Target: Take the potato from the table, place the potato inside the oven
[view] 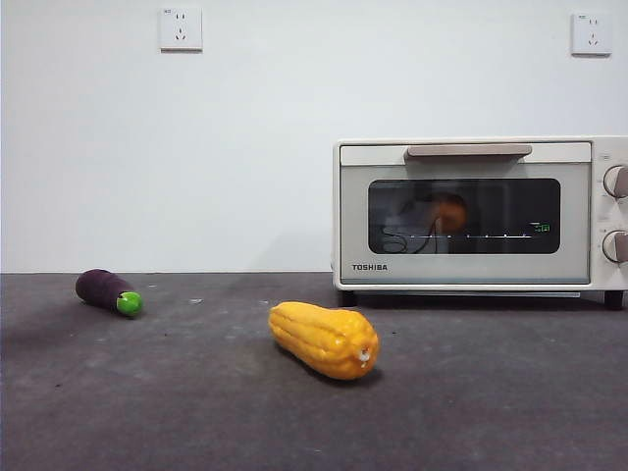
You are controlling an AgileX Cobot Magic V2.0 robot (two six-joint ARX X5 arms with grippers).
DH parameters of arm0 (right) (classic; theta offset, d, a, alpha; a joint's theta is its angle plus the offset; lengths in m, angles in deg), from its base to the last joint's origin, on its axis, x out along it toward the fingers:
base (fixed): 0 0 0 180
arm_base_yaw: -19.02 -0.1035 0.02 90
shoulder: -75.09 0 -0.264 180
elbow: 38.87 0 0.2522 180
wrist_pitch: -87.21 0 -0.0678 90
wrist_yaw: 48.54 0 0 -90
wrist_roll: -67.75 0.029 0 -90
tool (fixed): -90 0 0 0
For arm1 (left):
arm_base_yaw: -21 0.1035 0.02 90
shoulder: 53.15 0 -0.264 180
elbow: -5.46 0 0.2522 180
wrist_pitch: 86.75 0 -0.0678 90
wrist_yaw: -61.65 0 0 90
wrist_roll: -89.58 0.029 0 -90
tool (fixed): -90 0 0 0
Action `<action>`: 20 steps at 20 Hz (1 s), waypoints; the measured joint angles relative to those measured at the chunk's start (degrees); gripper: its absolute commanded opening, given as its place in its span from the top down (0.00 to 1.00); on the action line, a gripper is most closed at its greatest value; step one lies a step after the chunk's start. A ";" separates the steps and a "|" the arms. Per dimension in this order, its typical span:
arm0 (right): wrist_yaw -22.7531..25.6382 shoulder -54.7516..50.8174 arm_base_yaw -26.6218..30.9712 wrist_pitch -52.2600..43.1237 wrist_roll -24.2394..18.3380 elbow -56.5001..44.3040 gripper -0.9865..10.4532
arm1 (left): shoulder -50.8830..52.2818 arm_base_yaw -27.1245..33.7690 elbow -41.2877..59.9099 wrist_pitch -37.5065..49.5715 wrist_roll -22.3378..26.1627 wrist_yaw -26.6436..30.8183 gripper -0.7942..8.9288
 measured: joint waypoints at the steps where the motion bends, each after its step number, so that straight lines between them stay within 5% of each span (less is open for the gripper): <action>1: 0.00 0.00 0.00 0.00 0.00 0.00 0.91 | 2.38 0.02 3.58 2.58 -1.64 2.58 0.92; 6: 0.00 0.00 0.00 0.00 0.00 0.00 0.91 | 10.88 0.04 18.45 5.03 -6.62 12.85 0.92; 12: 0.00 0.00 0.00 0.00 0.00 0.00 0.91 | 25.40 0.04 32.70 4.79 -8.48 12.87 0.92; 20: 0.00 0.07 0.00 0.00 0.00 0.00 0.91 | 28.09 0.04 33.16 -10.05 -8.85 13.59 0.92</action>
